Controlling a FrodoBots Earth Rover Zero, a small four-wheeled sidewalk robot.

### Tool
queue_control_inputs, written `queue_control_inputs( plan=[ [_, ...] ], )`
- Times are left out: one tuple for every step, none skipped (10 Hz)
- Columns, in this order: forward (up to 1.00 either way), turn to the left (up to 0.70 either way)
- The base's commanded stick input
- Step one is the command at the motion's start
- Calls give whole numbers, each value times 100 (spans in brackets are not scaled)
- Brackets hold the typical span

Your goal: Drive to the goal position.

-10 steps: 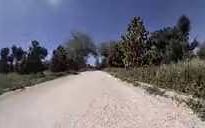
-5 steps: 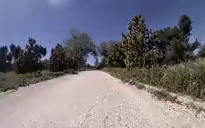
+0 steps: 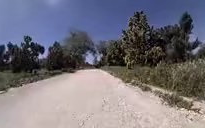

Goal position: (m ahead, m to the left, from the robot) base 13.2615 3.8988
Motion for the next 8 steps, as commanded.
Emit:
queue_control_inputs(
  plan=[
    [70, 1],
    [70, 1],
    [70, 1],
    [70, 1],
    [70, 1],
    [70, 1],
    [70, 1],
    [70, 1]
  ],
)
